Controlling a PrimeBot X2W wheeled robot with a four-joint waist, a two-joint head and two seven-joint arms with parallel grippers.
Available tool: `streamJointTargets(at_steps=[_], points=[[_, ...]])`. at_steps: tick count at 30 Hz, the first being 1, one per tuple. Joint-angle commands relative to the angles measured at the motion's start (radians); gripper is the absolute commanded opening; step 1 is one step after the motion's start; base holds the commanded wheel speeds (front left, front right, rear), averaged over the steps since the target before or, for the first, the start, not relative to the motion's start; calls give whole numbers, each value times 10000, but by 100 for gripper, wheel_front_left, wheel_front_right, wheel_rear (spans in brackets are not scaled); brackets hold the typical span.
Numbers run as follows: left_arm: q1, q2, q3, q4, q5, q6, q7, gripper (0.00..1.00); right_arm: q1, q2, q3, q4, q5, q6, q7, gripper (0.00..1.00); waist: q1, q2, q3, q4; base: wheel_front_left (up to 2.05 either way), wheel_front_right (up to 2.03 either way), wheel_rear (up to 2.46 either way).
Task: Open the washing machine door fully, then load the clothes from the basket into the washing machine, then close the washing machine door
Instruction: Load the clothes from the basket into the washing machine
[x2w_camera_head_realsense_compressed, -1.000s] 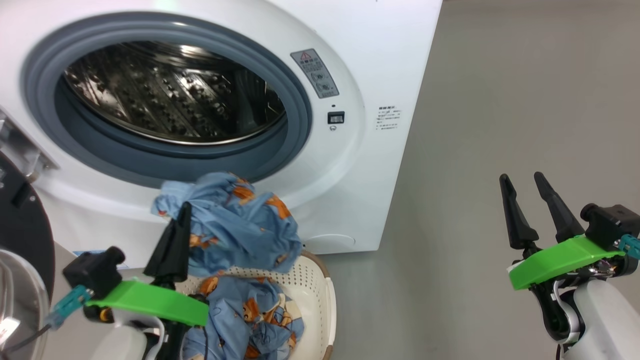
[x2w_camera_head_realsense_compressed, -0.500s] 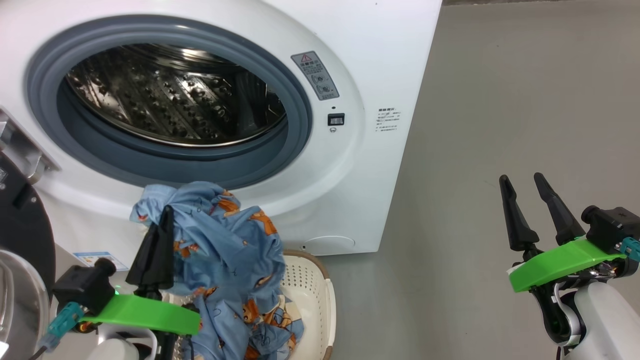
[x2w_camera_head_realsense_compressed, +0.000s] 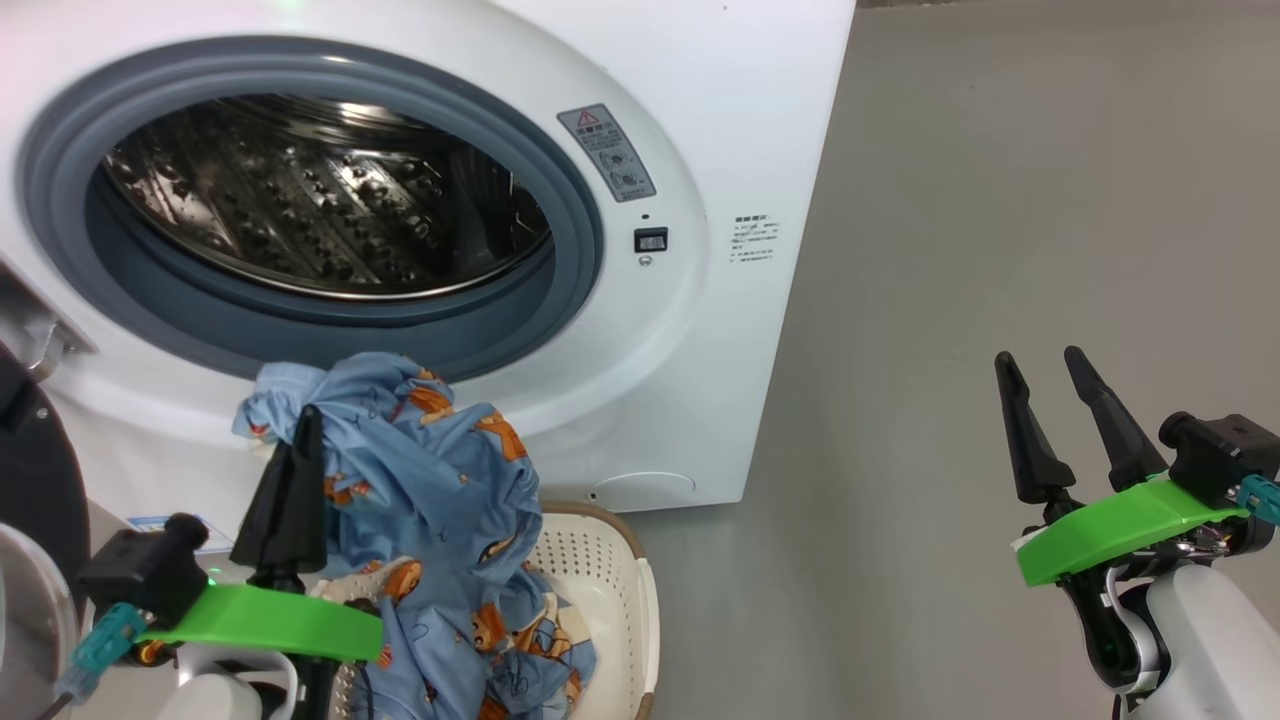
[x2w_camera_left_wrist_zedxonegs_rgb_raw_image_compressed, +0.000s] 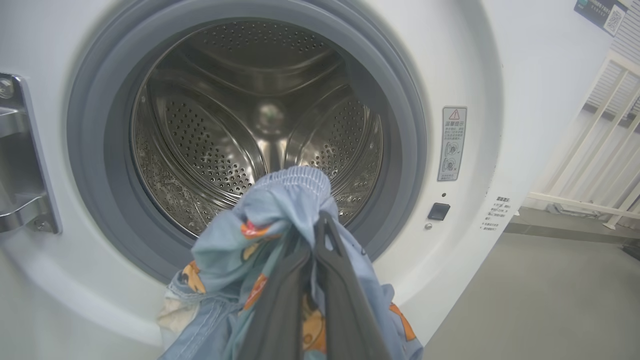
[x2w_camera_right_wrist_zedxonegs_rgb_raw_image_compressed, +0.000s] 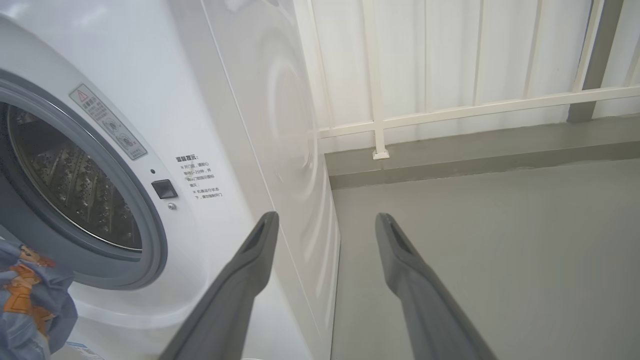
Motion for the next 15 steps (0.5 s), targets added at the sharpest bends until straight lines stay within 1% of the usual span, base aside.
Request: streamJointTargets(at_steps=[1, 5, 10, 13, 15], points=[[-316, 210, 444, -155, 102, 19, -64, 0, -112, -133, 210, -247, 132, 44, -92, 100, 0, 0, 45, -43, 0, 0, 0], [-662, 225, 587, 24, 179, -97, -64, 0, -151, -128, 257, -248, 144, 44, -92, 100, 0, 0, 177, -107, 0, 0, 0], [-1523, 321, 773, 496, 398, -320, -64, 0, -268, -127, 349, -277, 126, 44, -92, 100, 0, 0, 510, -213, 0, 0, 0], [-2216, 411, 917, 1005, 552, -512, -64, 0, -394, -110, 419, -316, 101, 44, -92, 100, 0, 0, 848, -331, 0, 0, 0], [-2981, 415, 979, 1889, 541, -727, -64, 0, -562, -92, 483, -358, 70, 44, -92, 100, 0, 0, 1264, -487, 0, 0, 0]])
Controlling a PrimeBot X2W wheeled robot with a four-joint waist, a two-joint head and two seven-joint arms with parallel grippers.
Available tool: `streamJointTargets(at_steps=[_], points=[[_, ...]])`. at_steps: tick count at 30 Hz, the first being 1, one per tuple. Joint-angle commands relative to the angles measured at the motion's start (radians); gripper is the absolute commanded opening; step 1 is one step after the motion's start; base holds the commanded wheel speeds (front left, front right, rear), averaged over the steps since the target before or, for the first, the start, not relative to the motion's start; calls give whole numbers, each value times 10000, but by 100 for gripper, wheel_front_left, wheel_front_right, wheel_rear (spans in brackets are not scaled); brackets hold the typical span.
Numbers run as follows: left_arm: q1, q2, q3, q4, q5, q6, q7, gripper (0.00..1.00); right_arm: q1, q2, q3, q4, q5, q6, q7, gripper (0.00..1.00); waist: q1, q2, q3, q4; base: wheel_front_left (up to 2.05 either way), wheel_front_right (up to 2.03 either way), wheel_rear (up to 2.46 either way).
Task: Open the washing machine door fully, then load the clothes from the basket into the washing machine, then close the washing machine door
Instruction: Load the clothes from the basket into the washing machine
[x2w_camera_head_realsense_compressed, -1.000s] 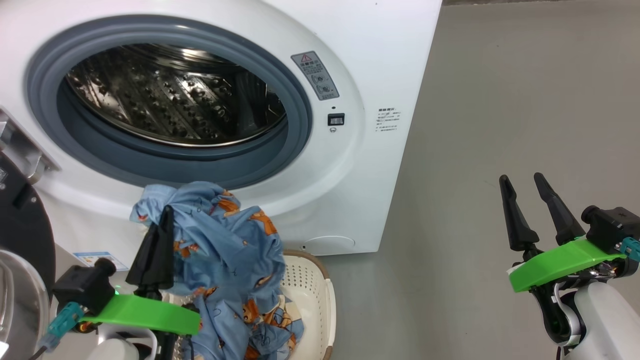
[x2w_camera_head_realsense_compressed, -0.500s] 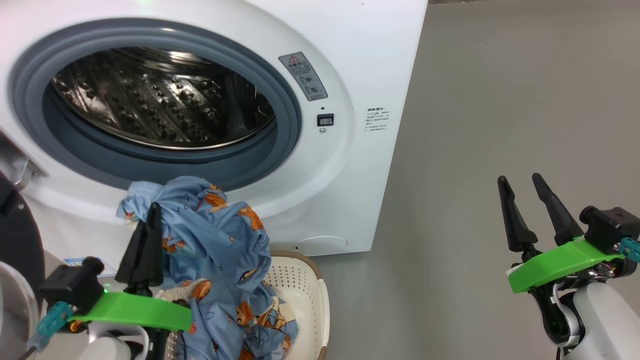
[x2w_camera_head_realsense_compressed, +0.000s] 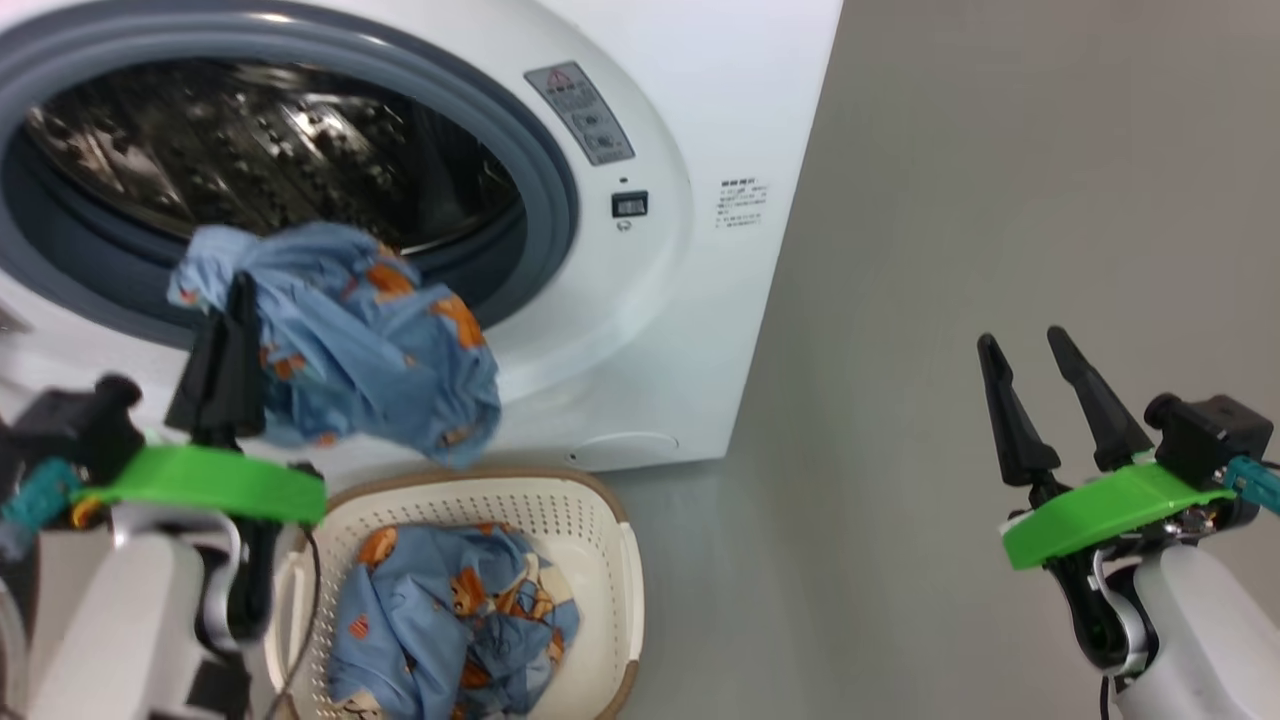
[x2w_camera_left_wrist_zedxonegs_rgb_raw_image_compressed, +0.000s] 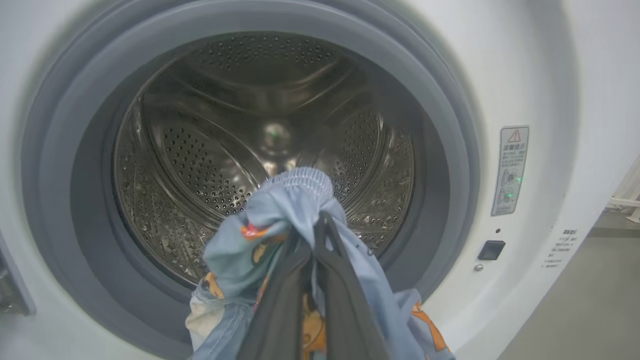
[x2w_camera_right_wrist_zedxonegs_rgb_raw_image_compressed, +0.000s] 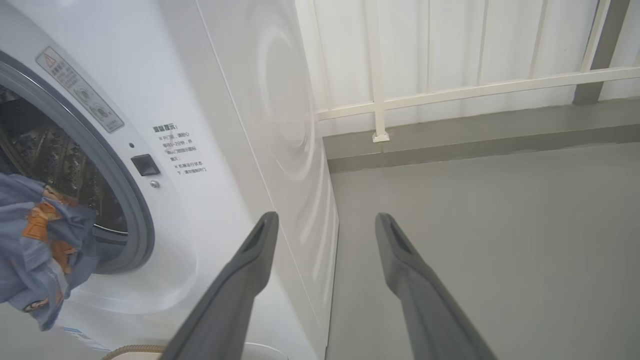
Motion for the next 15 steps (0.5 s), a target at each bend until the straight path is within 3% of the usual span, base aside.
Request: streamJointTargets(at_steps=[1, 15], points=[[-653, 368, 415, 173, 5, -86, -66, 0, -295, -88, 198, -296, 57, 44, -92, 100, -1, 0, 531, -264, 0, 0, 0], [-4370, 736, 909, 3451, -25, -681, -66, 0, -1077, 204, 196, -734, -282, 44, -92, 100, -1, 0, 2789, -1147, 0, 0, 0]])
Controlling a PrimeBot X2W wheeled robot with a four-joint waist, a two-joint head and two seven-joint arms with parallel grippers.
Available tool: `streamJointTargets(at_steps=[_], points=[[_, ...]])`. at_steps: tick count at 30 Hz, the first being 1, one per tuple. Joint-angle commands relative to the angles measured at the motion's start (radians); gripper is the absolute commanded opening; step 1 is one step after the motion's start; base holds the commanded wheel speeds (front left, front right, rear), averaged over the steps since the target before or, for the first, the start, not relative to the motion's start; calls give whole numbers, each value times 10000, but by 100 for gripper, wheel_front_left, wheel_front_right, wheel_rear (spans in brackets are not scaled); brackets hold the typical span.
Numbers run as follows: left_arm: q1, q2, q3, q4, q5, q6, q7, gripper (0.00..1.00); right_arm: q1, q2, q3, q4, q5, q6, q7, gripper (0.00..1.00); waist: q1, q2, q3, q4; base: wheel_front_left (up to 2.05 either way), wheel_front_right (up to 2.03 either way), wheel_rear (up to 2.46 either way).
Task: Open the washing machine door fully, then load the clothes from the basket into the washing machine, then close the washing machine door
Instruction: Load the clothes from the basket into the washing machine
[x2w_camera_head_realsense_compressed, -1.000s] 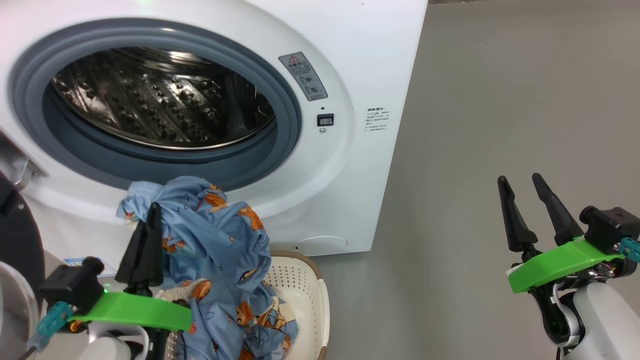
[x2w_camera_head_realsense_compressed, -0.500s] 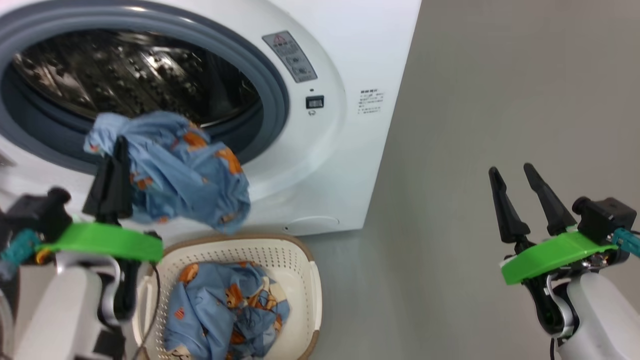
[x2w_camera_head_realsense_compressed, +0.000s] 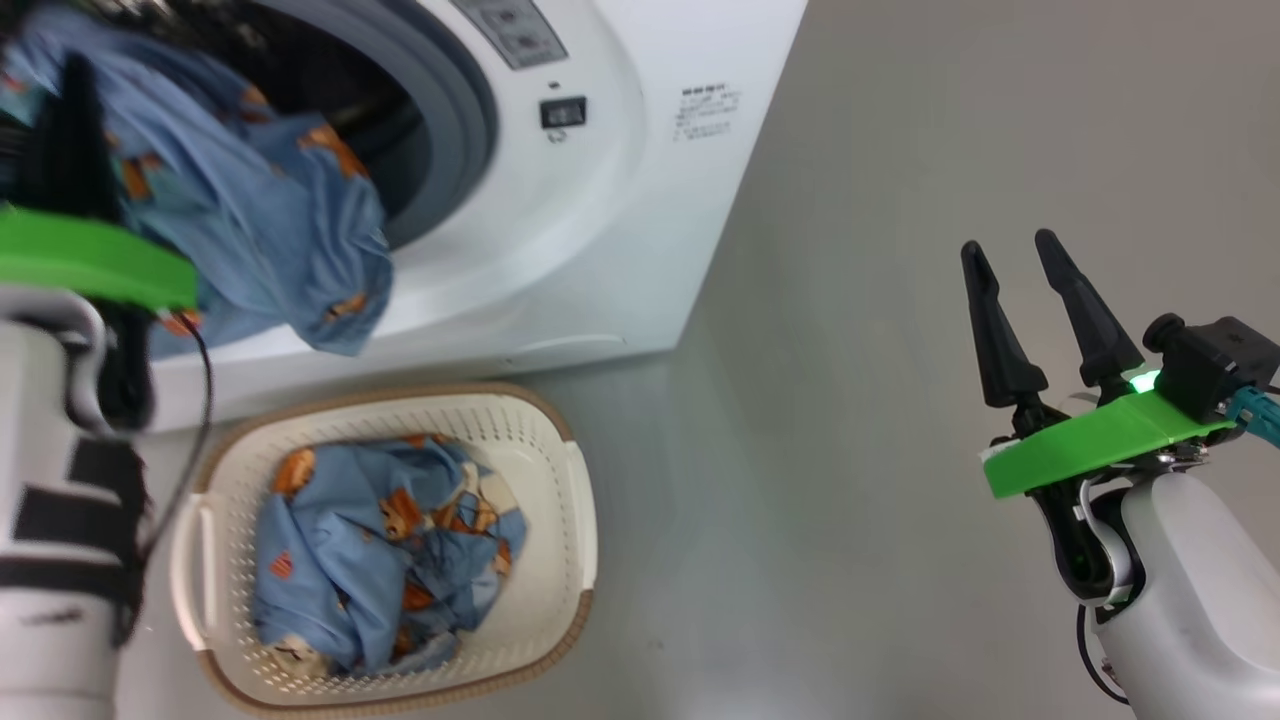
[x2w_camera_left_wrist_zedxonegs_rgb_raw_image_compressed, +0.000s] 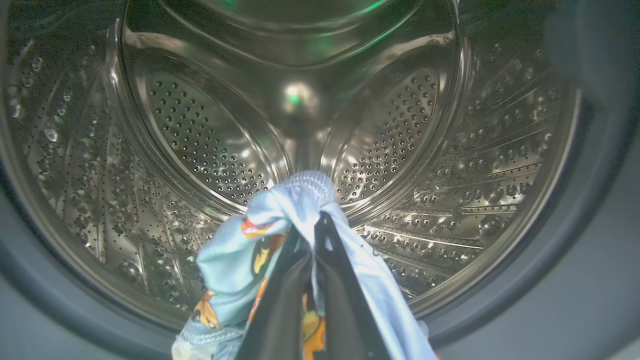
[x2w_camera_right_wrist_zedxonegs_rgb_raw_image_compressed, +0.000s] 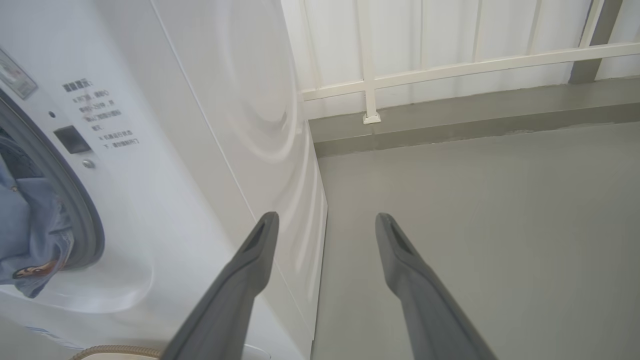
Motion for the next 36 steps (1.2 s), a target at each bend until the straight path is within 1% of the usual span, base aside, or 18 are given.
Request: streamJointTargets(at_steps=[1, 7, 12, 16, 19, 22, 25, 26, 27, 28, 31, 35, 36], points=[[-572, 558, 277, 40, 66, -78, -64, 0, -92, -2, 160, -285, -125, 44, -92, 100, -2, 0, 980, -564, 0, 0, 0], [-2047, 891, 73, 1203, 213, -134, -65, 0, -259, 179, 128, -453, -252, 44, -92, 100, -2, 0, 1848, -932, 0, 0, 0], [-3024, 1257, 84, 1414, 545, -146, -65, 0, -387, 297, 97, -603, -333, 44, -92, 100, -2, 0, 2400, -1247, 0, 0, 0], [-3700, 1386, 368, 1008, 900, -147, -65, 0, -422, 397, 44, -698, -358, 44, -92, 100, -2, 0, 2798, -1367, 0, 0, 0], [-3904, 1382, 799, 90, 1457, -29, -65, 0, -471, 511, 61, -721, -379, 44, -92, 100, -2, 0, 2990, -1412, 0, 0, 0], [-3771, 1212, 1412, -777, 1875, -27, -65, 0, -523, 598, 97, -717, -405, 44, -92, 100, -2, 0, 3089, -1429, 0, 0, 0], [-3471, 951, 1714, -647, 2063, -67, -65, 0, -557, 627, 116, -664, -416, 44, -92, 100, -2, 0, 3075, -1394, 0, 0, 0], [-3448, 912, 1784, -652, 2138, -80, -65, 13, -568, 636, 125, -646, -415, 44, -92, 100, -2, 0, 3074, -1380, 0, 0, 0], [-3410, 875, 1871, -638, 2200, -91, -65, 42, -580, 645, 149, -634, -416, 44, -92, 100, -2, 0, 3065, -1364, 0, 0, 0], [-3361, 806, 1948, -530, 2215, -100, -65, 100, -588, 646, 170, -620, -418, 44, -92, 100, -2, 0, 3047, -1339, 0, 0, 0], [-3294, 609, 1788, 540, 2236, -124, -65, 100, -595, 613, 223, -550, -414, 44, -92, 100, -2, 0, 2942, -1238, 0, 0, 0], [-3654, 513, 1496, 2067, 2226, -137, 72, 100, -610, 576, 295, -472, -403, 44, -92, 100, -2, 0, 2757, -1112, 0, 0, 0], [-3654, 513, 1496, 2067, 2226, -137, 72, 100, -610, 576, 295, -472, -403, 44, -92, 100, -2, 0, 2757, -1112, 0, 0, 0]])
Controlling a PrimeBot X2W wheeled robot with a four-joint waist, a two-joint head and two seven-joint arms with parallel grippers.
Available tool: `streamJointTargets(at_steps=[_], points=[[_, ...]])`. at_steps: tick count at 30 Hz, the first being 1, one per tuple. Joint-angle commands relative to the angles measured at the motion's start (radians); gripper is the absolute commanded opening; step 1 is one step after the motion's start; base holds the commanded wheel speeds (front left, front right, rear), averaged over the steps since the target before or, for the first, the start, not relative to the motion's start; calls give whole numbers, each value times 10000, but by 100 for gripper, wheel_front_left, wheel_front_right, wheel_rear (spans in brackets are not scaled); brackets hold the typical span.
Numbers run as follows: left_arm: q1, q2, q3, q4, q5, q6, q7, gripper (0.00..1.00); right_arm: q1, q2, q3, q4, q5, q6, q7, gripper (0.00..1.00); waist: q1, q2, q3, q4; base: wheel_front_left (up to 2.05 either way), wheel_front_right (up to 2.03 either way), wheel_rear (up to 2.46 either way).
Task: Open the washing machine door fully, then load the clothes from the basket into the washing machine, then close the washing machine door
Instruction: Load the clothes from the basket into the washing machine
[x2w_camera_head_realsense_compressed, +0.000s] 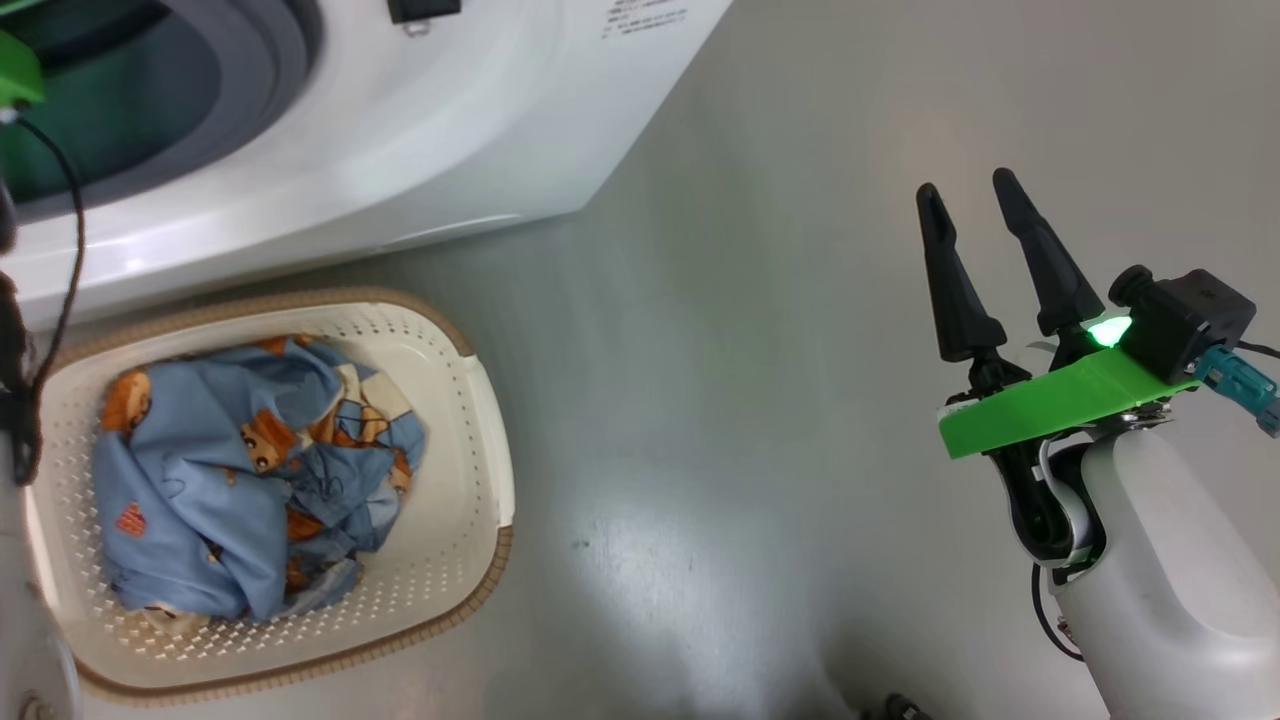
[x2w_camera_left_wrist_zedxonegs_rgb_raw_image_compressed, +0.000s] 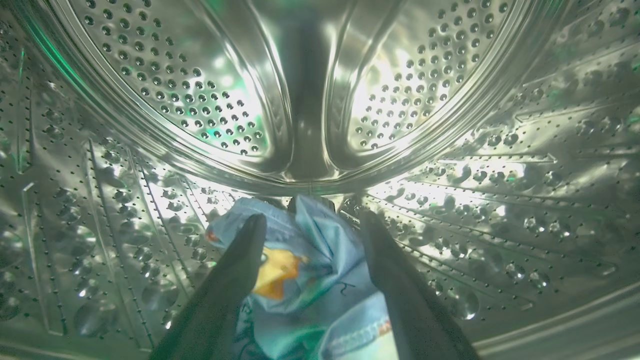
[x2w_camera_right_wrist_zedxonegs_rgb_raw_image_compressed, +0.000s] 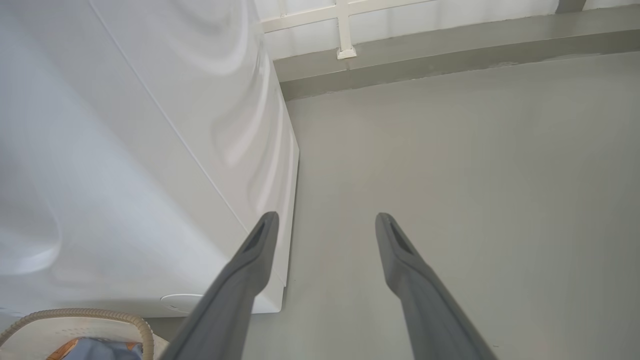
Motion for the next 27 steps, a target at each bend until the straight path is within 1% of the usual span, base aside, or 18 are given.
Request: streamJointTargets(at_steps=[1, 7, 13, 20, 27], points=[[-140, 444, 24, -54, 127, -35, -10, 100, 134, -81, 166, -151, -143, 44, -92, 100, 0, 0, -124, 91, 0, 0, 0], [-248, 334, -299, 1247, 145, -43, 47, 100, 135, -76, 279, -22, -91, 44, -92, 100, 0, 0, -575, 180, 0, 0, 0], [-3, 249, -592, 1782, 26, -48, -11, 100, 130, -129, 355, 109, -10, 44, -92, 100, 0, 0, -1108, 260, 0, 0, 0], [950, 136, -949, 1414, -247, -50, -137, 100, 214, -269, 326, 135, 31, 44, -92, 100, 0, 0, -1858, 486, 0, 0, 0], [2258, 153, -920, 120, -480, -51, -150, 100, 386, -370, 201, 88, -12, 44, -92, 100, 0, 0, -2565, 804, 0, 0, 0]])
